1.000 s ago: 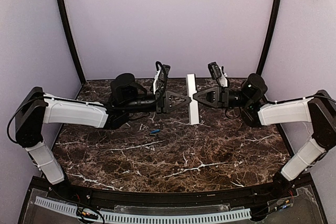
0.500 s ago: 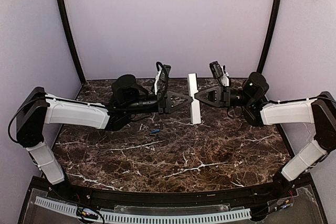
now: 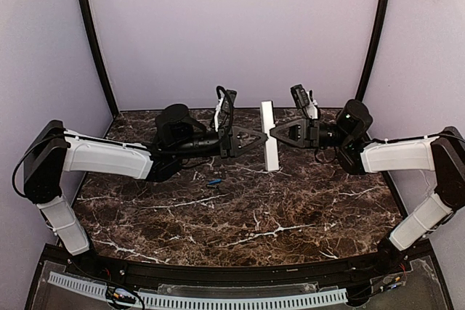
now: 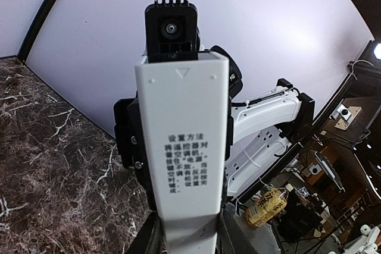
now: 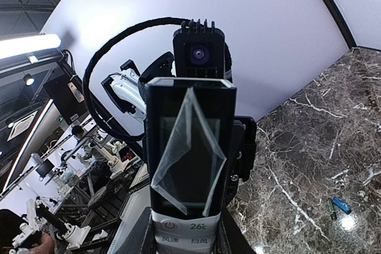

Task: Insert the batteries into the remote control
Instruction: Remove the battery cover from the remote control.

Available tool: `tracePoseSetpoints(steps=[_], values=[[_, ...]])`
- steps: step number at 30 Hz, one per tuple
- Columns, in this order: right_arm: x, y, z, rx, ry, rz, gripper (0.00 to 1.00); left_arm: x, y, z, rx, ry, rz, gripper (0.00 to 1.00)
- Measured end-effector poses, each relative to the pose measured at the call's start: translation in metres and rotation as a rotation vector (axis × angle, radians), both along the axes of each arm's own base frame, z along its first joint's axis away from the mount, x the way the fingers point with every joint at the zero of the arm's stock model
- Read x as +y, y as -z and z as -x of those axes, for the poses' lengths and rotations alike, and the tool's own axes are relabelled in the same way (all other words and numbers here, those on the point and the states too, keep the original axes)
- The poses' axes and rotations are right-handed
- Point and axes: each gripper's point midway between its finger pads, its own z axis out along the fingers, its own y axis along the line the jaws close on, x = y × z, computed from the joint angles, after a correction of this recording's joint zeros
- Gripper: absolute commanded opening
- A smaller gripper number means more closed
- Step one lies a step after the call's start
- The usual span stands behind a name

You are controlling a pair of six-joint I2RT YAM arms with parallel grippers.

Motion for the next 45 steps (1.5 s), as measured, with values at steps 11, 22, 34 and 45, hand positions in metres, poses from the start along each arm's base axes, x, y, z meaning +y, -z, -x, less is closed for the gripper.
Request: tracePoseSetpoints(steps=[11,22,34,45], values=[[-0.011,0.001,-0.025,0.030,0.120,-0.016,0.00,0.013,0.000,-0.003,0.000,0.004,-0.053,0.68],[-0.032,0.004,-0.052,0.182,0.291,-0.049,0.00,0.070,-0.030,0.003,-0.265,-0.175,-0.062,0.99],[-0.059,-0.007,-0.060,0.355,0.466,-0.185,0.00,0.049,0.017,0.035,-0.735,-0.322,-0.242,0.89],[-0.046,-0.006,-0.052,0.422,0.436,-0.260,0.00,0.011,0.017,0.030,-0.930,-0.398,-0.293,0.78]])
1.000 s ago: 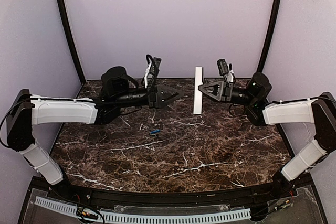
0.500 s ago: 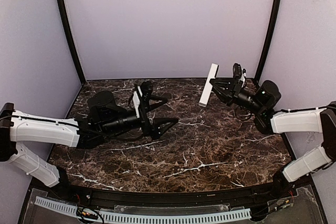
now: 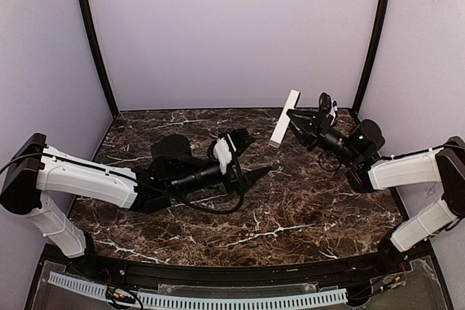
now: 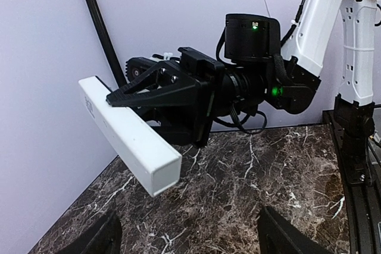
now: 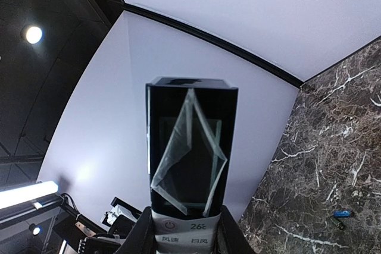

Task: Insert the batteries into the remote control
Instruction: Remove the battery cover from the remote control.

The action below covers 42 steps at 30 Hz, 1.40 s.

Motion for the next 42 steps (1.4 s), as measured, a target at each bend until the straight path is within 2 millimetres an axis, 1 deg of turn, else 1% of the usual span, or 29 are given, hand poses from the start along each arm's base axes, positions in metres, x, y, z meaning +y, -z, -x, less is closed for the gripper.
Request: tracePoseSetpoints(steps=[3,8,15,19,23,24,29,32,35,42], values=[[0.004,0.007,0.002,0.021,-0.009,-0.003,0.00,-0.006,-0.006,-0.008,-0.026,-0.031,0.004,0.77],[0.005,0.004,0.004,0.019,-0.007,-0.020,0.00,-0.011,-0.010,-0.015,-0.042,-0.068,0.009,0.72],[0.010,0.002,0.008,0.025,-0.007,-0.034,0.00,-0.017,0.001,-0.024,-0.051,-0.101,-0.019,0.63],[0.011,0.003,0.008,0.029,-0.003,-0.036,0.00,-0.018,0.003,-0.023,-0.055,-0.105,-0.025,0.61],[0.011,0.005,0.008,0.034,0.003,-0.037,0.00,-0.018,-0.002,-0.023,-0.060,-0.108,-0.012,0.57],[0.011,0.005,0.009,0.036,0.001,-0.037,0.00,-0.019,-0.003,-0.023,-0.061,-0.109,-0.010,0.54],[0.013,0.004,0.011,0.042,-0.010,-0.048,0.00,-0.020,-0.015,-0.025,-0.072,-0.115,0.019,0.47],[0.014,0.007,0.010,0.055,-0.012,-0.050,0.00,-0.022,-0.018,-0.026,-0.075,-0.117,0.028,0.43],[0.014,0.011,0.009,0.073,-0.013,-0.049,0.00,-0.024,-0.015,-0.028,-0.074,-0.119,0.024,0.43],[0.014,0.012,0.009,0.086,-0.018,-0.053,0.00,-0.027,-0.010,-0.028,-0.068,-0.114,0.012,0.45]])
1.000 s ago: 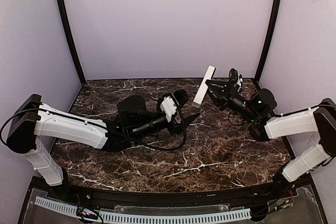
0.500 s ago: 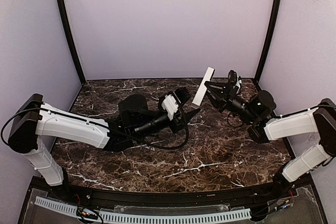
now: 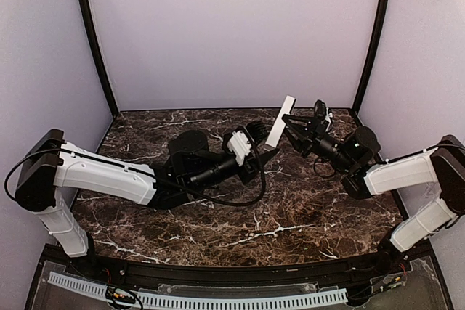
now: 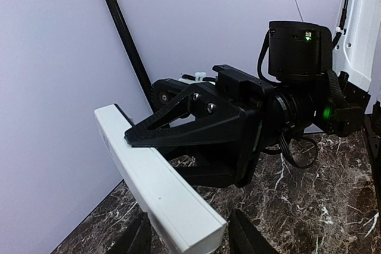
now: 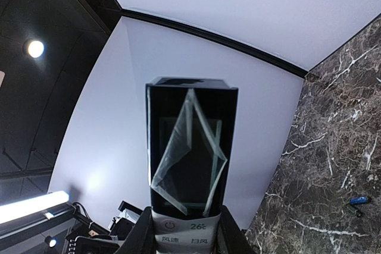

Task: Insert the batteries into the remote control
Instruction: Remove the battery cover from the remote control.

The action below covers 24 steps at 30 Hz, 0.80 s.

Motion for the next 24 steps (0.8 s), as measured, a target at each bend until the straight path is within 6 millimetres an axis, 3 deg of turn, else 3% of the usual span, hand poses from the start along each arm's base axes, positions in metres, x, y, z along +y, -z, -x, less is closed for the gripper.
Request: tracePoseSetpoints(steps=[15,24], values=[[-0.004,0.002,-0.008,0.034,0.035,-0.020,0.00,0.006,-0.002,-0.010,0.000,-0.052,0.006,0.14],[-0.006,0.000,-0.006,0.016,0.051,-0.018,0.00,0.006,-0.003,-0.009,-0.001,-0.064,0.011,0.09]])
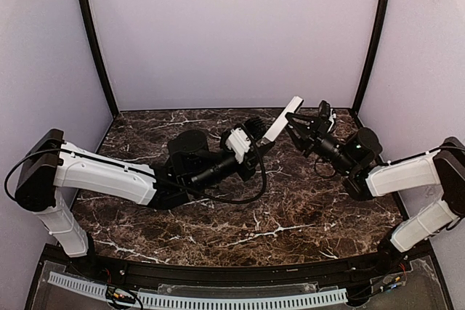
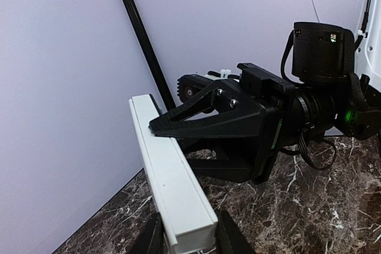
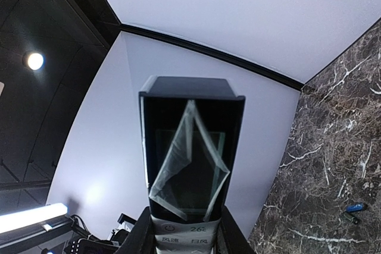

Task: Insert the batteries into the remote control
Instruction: Remove the battery cover from the remote control.

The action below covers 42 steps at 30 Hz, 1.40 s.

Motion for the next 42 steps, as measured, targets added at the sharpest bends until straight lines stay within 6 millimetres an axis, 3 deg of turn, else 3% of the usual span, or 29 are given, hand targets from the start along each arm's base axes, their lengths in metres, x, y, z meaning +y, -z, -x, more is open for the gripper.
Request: tracePoseSetpoints(steps=[8,21,28,42], values=[[-0.008,-0.014,0.011,-0.057,0.033,0.038,0.00,-0.002,-0.009,0.006,-0.025,0.011,0.029,0.19],[-0.007,-0.003,0.006,-0.048,0.013,0.060,0.00,-0.003,0.002,0.008,-0.020,0.039,-0.014,0.33],[-0.003,0.019,-0.003,0.010,-0.024,0.062,0.00,-0.004,0.019,0.012,-0.009,0.070,-0.077,0.44],[-0.003,0.023,-0.005,0.028,-0.046,0.060,0.00,0.002,0.022,0.018,-0.017,0.088,-0.101,0.29]])
